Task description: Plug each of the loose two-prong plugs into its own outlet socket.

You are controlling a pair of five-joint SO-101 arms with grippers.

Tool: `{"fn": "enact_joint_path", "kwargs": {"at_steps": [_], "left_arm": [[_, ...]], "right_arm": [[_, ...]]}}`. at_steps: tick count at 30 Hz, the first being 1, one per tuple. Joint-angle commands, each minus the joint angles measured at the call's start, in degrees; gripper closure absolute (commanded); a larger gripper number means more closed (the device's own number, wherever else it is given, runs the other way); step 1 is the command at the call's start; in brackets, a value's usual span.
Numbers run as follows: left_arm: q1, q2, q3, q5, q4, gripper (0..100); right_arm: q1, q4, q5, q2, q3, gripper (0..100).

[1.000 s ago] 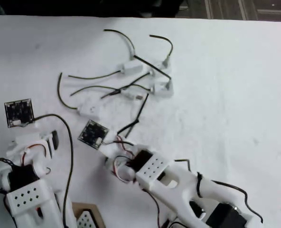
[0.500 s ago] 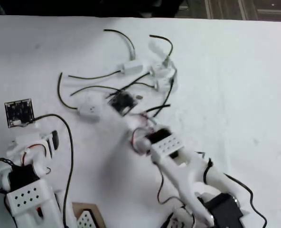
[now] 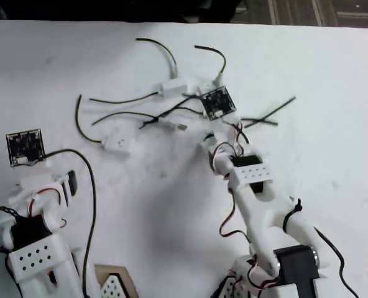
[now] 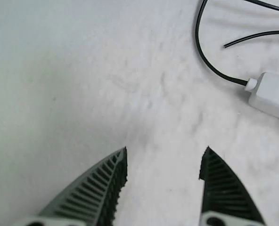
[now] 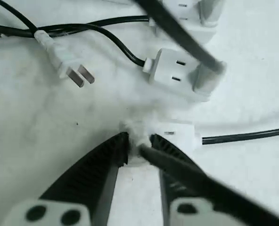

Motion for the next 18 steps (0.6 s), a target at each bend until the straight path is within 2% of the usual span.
{"fn": "enact_joint_path", "kwargs": {"at_steps": [1,4,9,13,18], "left_arm": [[-0.31,-0.48,-0.26,0.00,-0.62,74],[-0.31,-0.48,-0.18,0.00,-0.62,74],[-0.04,-0.48,0.44,0.00,-0.97,74],[-0.04,-0.57,0.09,0.00,-1.05,74],[0.31,-0.31,-5.54,-0.26,1.58,74]], "right_arm": [[0.66,-1.27,-0.09,-0.92,-1.93,69.7],[-0.48,-0.31,-0.09,-2.07,-1.85,59.9],[-2.68,11.65,-0.18,-13.41,-1.85,63.2],[-4.62,25.54,-3.60,-26.95,-1.85,73.9],[-7.87,37.49,-12.48,-38.55,-1.58,96.4]]}}
